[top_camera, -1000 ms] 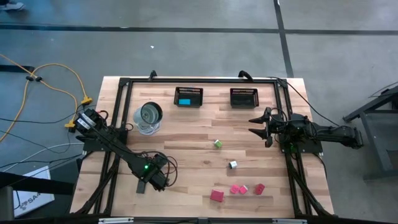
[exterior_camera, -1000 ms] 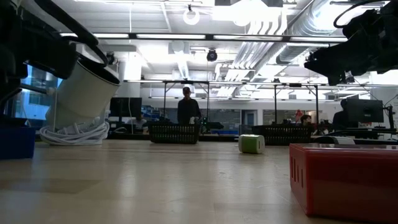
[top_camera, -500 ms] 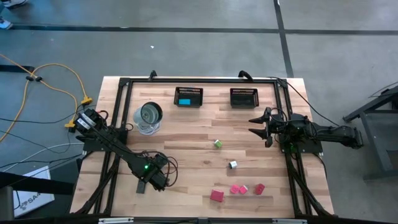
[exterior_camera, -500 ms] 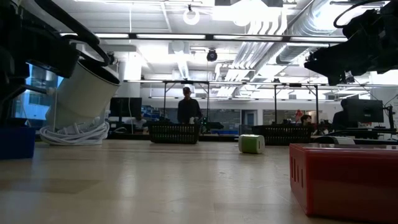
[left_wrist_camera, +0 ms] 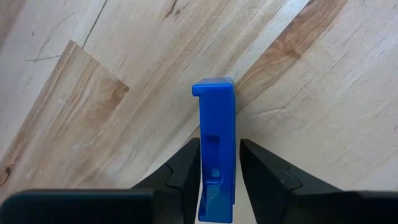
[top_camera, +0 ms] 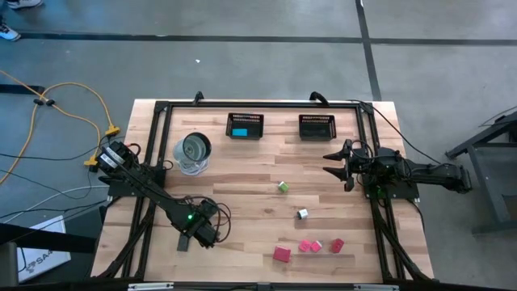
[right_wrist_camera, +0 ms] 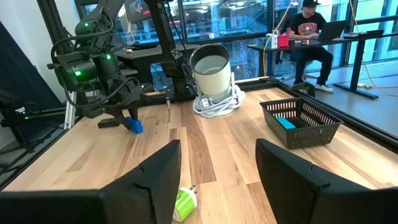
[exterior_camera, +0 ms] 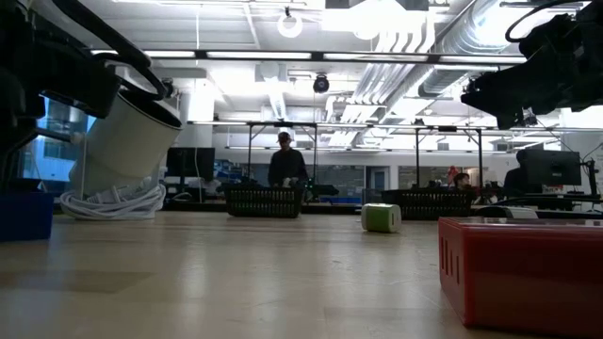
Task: Pick & Place Office items
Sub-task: Put the blue digital clock into the left black bin
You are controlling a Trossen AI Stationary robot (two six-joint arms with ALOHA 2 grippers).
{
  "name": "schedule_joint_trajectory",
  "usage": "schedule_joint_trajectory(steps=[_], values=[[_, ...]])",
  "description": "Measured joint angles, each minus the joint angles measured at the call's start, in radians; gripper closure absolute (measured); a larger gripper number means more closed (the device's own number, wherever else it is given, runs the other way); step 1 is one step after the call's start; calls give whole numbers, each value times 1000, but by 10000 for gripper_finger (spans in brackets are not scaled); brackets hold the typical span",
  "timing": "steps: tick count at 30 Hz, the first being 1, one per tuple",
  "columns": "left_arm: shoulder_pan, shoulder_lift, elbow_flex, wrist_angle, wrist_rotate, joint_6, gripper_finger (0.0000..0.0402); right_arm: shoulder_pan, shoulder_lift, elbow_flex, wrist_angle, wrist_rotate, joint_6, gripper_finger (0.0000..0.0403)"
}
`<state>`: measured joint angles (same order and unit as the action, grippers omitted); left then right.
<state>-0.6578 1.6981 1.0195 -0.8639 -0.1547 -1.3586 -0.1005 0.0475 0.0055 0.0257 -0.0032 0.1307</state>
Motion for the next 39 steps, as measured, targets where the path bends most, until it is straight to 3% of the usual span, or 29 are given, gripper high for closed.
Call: schedule_joint_trajectory(steps=[10,22,39], values=[[0,0,0,0,0,0,301,0,0,0,0,0,0,208],[0,0,0,0,1,0,347,0,0,0,0,0,0,208],[21,-38,0,12,-10,64,346,0,0,0,0,0,0,208]])
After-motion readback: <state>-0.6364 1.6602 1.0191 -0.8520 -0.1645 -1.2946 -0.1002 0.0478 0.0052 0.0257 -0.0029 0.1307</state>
